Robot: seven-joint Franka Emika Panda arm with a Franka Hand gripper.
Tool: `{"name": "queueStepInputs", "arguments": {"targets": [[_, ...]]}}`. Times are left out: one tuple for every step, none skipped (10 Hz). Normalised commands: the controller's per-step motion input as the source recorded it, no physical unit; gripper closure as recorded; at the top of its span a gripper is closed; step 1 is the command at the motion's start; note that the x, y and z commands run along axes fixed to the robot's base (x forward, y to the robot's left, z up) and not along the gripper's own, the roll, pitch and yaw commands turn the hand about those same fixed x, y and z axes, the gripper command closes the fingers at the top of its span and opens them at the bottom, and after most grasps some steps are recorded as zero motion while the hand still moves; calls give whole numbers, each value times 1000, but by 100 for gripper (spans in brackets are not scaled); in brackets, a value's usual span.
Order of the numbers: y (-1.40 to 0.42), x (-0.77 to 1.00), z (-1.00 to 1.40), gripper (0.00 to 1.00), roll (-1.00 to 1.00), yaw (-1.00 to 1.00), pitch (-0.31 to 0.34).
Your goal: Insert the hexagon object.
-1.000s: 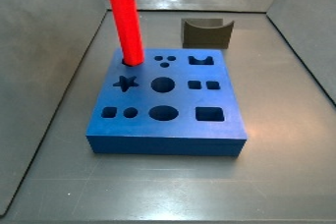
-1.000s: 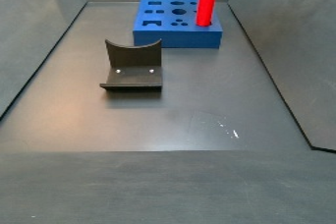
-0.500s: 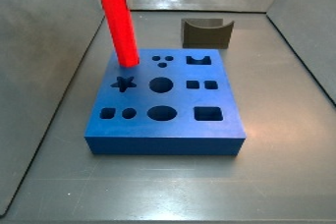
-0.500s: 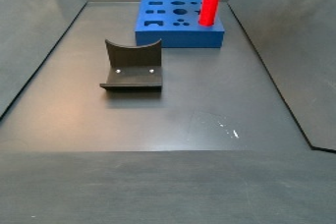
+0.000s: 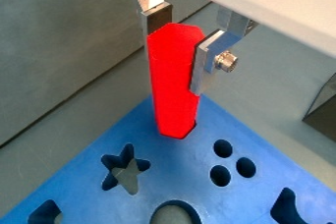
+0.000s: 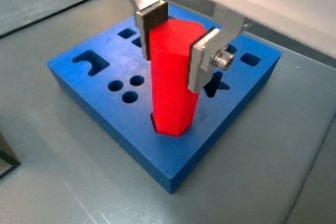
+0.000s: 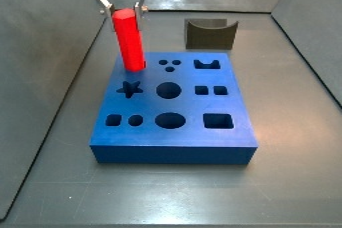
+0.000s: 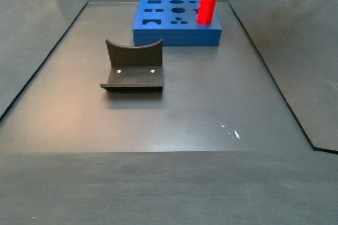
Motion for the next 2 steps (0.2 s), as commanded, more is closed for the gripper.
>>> {"name": "queueStepInputs", "arguments": {"targets": [[0, 0, 0, 100, -7, 0, -4], [0, 0, 0, 100, 0, 0, 0]]}}
